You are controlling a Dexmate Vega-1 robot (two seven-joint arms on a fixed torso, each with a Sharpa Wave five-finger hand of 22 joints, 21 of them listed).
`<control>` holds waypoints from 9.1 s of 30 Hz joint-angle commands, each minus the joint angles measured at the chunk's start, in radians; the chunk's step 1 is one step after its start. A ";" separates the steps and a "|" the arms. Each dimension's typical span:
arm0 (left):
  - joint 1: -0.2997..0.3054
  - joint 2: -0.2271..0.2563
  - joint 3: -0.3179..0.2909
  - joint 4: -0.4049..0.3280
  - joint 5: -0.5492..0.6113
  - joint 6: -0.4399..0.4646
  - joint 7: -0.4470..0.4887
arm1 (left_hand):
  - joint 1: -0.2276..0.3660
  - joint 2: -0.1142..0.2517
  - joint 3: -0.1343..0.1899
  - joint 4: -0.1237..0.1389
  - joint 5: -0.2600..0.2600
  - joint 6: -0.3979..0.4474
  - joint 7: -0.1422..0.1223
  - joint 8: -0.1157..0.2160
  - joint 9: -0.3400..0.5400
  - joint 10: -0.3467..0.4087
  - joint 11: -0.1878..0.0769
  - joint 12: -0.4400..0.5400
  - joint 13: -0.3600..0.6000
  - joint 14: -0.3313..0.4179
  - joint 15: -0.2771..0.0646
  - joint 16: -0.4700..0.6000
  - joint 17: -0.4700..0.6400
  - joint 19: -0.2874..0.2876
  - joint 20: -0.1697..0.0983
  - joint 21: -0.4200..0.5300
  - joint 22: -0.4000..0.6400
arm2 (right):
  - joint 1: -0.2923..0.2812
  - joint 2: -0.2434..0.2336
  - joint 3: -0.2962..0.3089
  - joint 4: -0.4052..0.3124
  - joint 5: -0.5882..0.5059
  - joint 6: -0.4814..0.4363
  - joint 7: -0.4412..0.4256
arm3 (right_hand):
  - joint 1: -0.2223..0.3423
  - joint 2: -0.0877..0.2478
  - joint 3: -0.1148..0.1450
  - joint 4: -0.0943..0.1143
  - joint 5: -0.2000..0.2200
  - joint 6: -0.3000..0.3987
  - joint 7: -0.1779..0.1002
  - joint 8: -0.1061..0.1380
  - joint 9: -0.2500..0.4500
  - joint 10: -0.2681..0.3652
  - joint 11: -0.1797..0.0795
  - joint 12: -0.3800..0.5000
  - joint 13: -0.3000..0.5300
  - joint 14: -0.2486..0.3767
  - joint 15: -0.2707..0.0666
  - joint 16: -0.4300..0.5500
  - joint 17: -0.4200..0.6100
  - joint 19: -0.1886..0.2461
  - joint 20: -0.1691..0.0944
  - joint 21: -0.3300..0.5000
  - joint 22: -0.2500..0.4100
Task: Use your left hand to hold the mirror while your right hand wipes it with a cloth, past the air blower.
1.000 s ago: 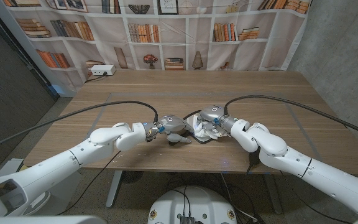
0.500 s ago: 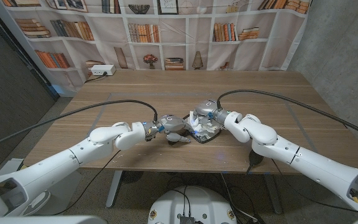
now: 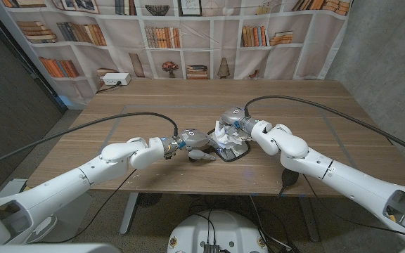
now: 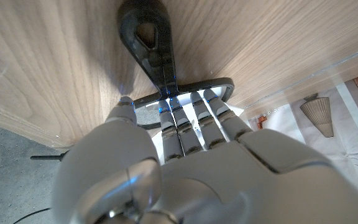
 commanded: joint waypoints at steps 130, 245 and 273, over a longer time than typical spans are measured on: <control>-0.084 -0.064 0.065 0.114 -0.033 -0.059 0.007 | -0.009 -0.014 0.035 -0.005 -0.010 -0.039 0.011 -0.008 0.002 -0.045 0.002 -0.002 0.004 -0.005 -0.085 -0.004 0.003 0.004 -0.032 -0.008 0.001 | -0.070 -0.085 0.001 -0.093 0.027 -0.105 0.333 | -0.016 0.008 0.002 0.001 0.008 0.018 -0.003 -0.026 -0.016 0.055 -0.053 -0.030 0.091 0.013 -0.048 -0.015 0.030 -0.039 -0.141 0.096 -0.045; -0.100 -0.062 0.078 0.134 -0.018 -0.075 0.004 | -0.015 -0.023 0.050 -0.013 -0.012 -0.043 0.014 -0.004 0.002 -0.053 0.005 0.001 0.004 -0.015 -0.085 -0.005 0.002 -0.002 -0.030 -0.010 0.000 | 0.203 0.046 -0.084 0.038 -0.058 -0.034 0.330 | -0.024 0.002 0.018 -0.001 0.009 0.024 -0.006 -0.037 -0.011 0.070 -0.054 -0.048 0.096 0.032 -0.046 -0.028 0.042 -0.051 -0.142 0.154 -0.094; -0.116 -0.069 0.077 0.163 -0.018 -0.094 0.018 | -0.015 -0.023 0.054 -0.015 -0.012 -0.047 0.014 -0.004 0.002 -0.055 0.003 0.001 0.004 -0.017 -0.083 -0.004 0.002 -0.005 -0.029 -0.011 0.000 | 0.120 0.011 -0.089 -0.004 0.010 -0.083 0.382 | -0.026 0.001 0.023 -0.002 0.009 0.026 -0.005 -0.038 -0.011 0.072 -0.055 -0.051 0.099 0.034 -0.045 -0.031 0.044 -0.053 -0.142 0.163 -0.101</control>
